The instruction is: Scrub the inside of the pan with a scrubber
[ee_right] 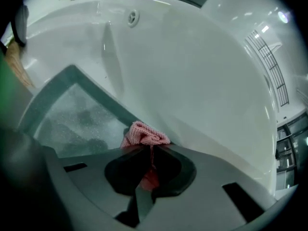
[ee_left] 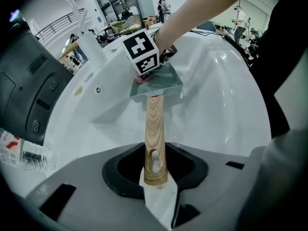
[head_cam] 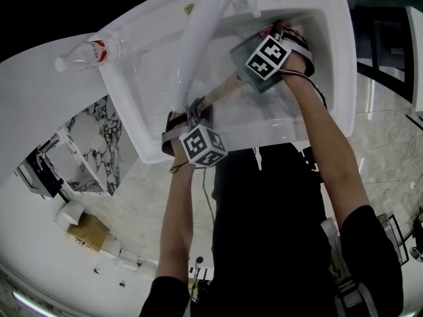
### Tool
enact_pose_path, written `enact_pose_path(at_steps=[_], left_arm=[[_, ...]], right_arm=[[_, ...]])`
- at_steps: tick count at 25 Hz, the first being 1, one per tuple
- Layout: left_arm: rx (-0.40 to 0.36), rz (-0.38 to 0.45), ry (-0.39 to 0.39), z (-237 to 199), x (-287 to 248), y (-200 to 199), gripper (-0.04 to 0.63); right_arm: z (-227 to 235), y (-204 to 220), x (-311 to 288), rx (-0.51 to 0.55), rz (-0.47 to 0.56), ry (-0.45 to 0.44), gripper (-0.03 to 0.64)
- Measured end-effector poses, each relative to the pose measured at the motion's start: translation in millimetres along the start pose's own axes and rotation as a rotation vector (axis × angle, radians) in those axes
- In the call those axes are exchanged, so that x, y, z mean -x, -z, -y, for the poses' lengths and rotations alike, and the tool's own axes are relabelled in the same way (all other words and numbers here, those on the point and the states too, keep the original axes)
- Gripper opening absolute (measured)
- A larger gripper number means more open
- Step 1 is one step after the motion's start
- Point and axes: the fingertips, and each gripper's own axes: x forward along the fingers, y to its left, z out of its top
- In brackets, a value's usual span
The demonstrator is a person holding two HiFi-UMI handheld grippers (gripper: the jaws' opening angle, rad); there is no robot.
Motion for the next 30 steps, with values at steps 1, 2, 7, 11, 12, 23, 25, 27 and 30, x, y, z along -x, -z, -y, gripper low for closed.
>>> enact_pose_path(at_steps=[1, 2, 7, 11, 12, 23, 25, 27, 30], left_arm=[[0.001, 0.001, 0.000, 0.4, 0.1, 0.0, 0.141], [0.001, 0.001, 0.000, 0.7, 0.1, 0.0, 0.141], [0.005, 0.007, 0.006, 0.6, -0.1, -0.1, 0.143], [0.006, 0.004, 0.013, 2.2, -0.4, 0.3, 0.143], [0.006, 0.004, 0.012, 1.8, -0.5, 0.3, 0.143], [0.040, 0.006, 0.003, 1.2, -1.8, -2.5, 0.143], [0.066, 0.004, 0.010, 2.9, -4.1, -3.1, 0.143], [0.080, -0.009, 0.017, 4.7, -6.4, -3.0, 0.143], [0.088, -0.024, 0.017, 7.8, -9.7, -3.1, 0.140]], right_arm=[[-4.3, -3.2, 2.8, -0.014, 0.016, -0.020, 0.038], [-9.5, -7.4, 6.2, -0.029, 0.035, -0.044, 0.038], [-43.5, -36.3, 25.9, -0.157, 0.139, -0.204, 0.038], [-59.4, -48.6, 36.0, -0.266, 0.184, -0.283, 0.038], [-63.3, -51.1, 37.9, -0.292, 0.196, -0.308, 0.038], [-88.9, -67.2, 55.7, -0.632, 0.265, -0.727, 0.038], [-92.8, -63.4, 58.7, -0.589, 0.241, -0.765, 0.038], [-98.6, -58.1, 62.8, -0.542, 0.209, -0.802, 0.038], [-110.6, -44.8, 70.2, -0.450, 0.146, -0.872, 0.038]])
